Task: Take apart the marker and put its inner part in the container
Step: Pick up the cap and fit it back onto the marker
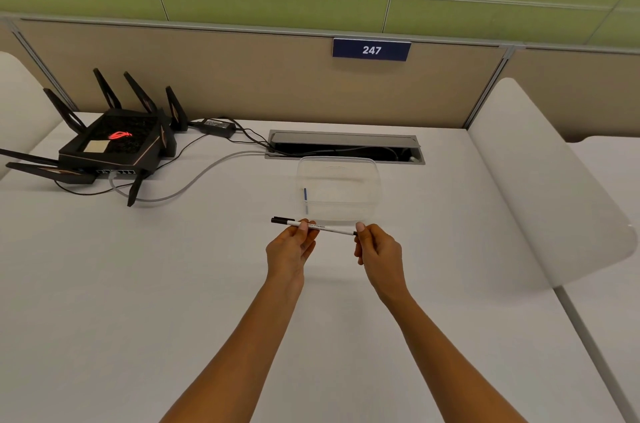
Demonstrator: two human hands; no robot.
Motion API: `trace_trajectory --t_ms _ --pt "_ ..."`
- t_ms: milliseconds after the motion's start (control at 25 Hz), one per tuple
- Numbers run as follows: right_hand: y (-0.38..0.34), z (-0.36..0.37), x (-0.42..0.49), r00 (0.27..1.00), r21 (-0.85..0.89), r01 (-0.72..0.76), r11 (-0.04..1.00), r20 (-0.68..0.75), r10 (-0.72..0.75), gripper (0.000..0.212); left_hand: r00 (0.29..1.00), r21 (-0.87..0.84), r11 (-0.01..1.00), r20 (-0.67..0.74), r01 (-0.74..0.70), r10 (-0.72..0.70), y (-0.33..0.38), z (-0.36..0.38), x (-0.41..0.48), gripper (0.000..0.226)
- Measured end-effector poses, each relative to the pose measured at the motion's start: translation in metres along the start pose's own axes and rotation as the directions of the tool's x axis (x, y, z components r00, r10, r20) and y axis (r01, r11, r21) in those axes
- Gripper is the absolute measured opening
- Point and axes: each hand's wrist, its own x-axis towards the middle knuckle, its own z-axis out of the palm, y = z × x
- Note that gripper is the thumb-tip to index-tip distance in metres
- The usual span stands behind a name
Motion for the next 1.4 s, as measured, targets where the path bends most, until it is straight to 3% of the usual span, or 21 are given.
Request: trace_trajectory --t_ms 80,240,480,680,920,1040,1200,1320,1400 --pt "0.0 0.0 -0.002 1.0 0.013 -0.017 1.0 -0.014 0.017 0.036 1.0 0.004 1.0 0.003 0.0 0.0 -0.002 0.0 -0.002 0.016" --pt "0.0 -0.003 -0.007 0.999 0.025 0.041 0.999 -0.009 -0.041 0.013 1.0 -0.002 1.0 -0.008 -0.014 0.014 -0.002 -0.001 -0.002 0.015" --pt "-0.002 -0.007 -0.002 0.999 0.028 -0.02 0.999 -0.048 0.021 0.033 1.0 -0.002 1.0 0.004 -0.005 0.005 -0.005 0.002 -0.005 0.021" --pt "-0.003 -0.011 -0.005 0.997 0.04 0.06 0.997 -0.045 -0.059 0.007 1.0 -0.027 0.999 -0.008 -0.017 0.017 -0.002 0.002 -0.005 0.025" --pt "-0.007 -0.01 -0.003 0.998 0.07 0.028 0.997 -0.058 -0.024 0.021 1.0 -0.037 0.999 -0.005 -0.012 0.012 -0.002 0.003 -0.009 0.028" --pt "-0.009 -0.01 -0.004 0.997 0.097 0.051 0.994 -0.055 -0.045 0.008 1.0 -0.039 0.999 -0.01 -0.012 0.012 -0.002 0.003 -0.01 0.028" --pt "-0.009 -0.009 -0.006 0.998 0.084 0.046 0.995 -0.052 -0.042 0.011 1.0 -0.035 0.999 -0.013 -0.017 0.016 -0.004 0.001 -0.01 0.025" --pt "-0.008 -0.008 -0.005 0.999 0.087 -0.012 0.996 -0.052 0.017 0.028 1.0 -0.028 0.999 -0.008 -0.016 0.016 -0.005 -0.001 -0.01 0.025" --pt "-0.008 -0.009 -0.006 0.998 0.124 -0.013 0.992 -0.06 0.021 0.025 1.0 -0.032 0.999 -0.009 -0.022 0.021 -0.004 -0.002 -0.01 0.025"
